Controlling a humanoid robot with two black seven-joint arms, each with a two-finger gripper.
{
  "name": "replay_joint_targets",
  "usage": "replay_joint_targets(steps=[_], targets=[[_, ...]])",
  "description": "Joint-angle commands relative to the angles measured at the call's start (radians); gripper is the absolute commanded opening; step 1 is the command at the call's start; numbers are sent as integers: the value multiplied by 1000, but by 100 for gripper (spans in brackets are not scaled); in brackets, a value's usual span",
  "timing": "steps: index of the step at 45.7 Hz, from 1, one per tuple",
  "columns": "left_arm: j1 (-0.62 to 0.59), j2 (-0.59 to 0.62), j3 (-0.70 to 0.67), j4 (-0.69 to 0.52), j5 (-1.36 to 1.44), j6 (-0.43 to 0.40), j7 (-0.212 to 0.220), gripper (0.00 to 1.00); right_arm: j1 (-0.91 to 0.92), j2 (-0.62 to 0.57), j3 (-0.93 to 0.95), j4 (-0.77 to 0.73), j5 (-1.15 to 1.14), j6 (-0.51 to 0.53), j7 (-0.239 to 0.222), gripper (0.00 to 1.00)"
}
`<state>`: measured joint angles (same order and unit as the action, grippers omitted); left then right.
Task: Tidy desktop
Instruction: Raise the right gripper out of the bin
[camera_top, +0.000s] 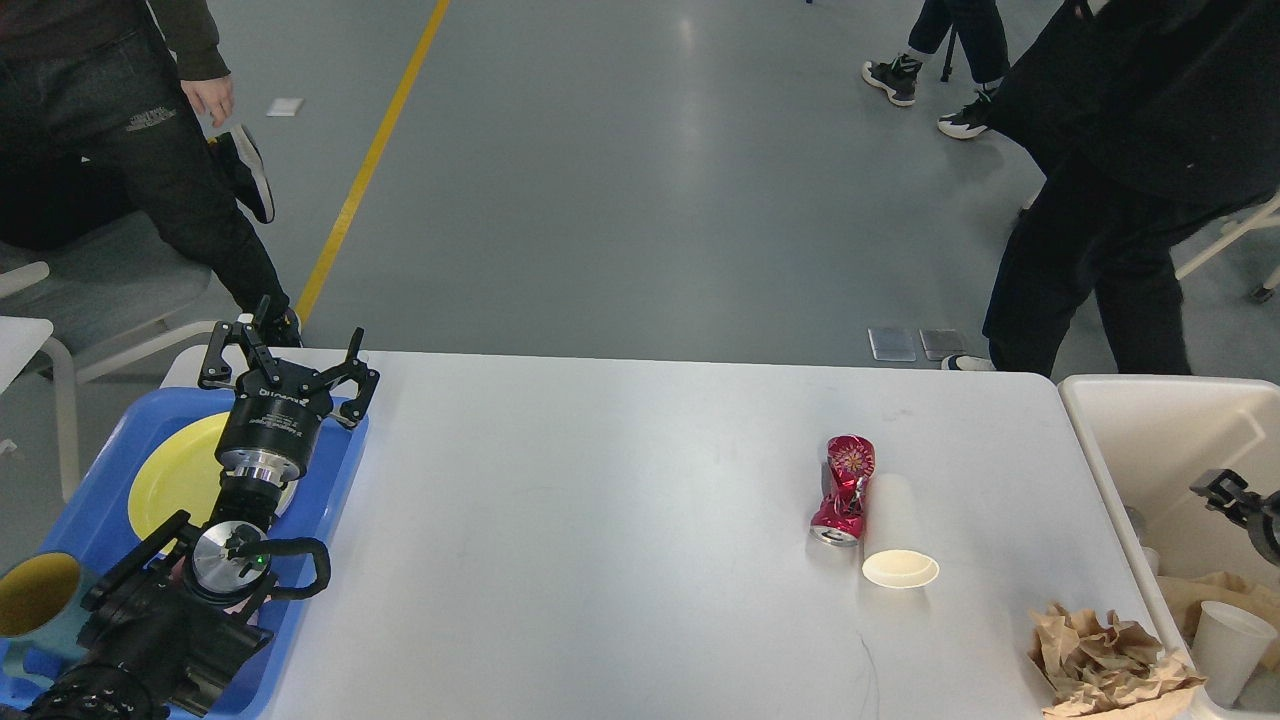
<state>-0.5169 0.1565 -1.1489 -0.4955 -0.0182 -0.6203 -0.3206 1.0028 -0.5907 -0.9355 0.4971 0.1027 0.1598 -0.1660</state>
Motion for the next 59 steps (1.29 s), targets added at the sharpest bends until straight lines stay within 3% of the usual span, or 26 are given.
replay_joint_targets(steps=[1,7,12,24,32,39,54,59], targets=[[0,0,0,0,0,1,0,96,212,-52,-11,205,-119,105,-82,100],[0,0,0,0,0,-1,0,96,428,-46,-77,325,-129,318,-148,100],[0,0,0,0,0,-1,0,96,603,-37,-94,412,-129,483,-148,100],[0,0,2,0,0,-1,0,96,1000,4,-159,723,-115,713,-151,100],[0,0,2,0,0,-1,0,96,1221,107,-290,917,-9,727,-155,100],[0,0,0,0,0,1,0,96,1332,123,-313,1025,31,728,-164,100],[0,0,0,0,0,1,0,96,1336,149,-365,1035,44,688,-150,100],[0,0,0,0,0,1,0,96,1336,167,-416,1034,80,662,-104,99]])
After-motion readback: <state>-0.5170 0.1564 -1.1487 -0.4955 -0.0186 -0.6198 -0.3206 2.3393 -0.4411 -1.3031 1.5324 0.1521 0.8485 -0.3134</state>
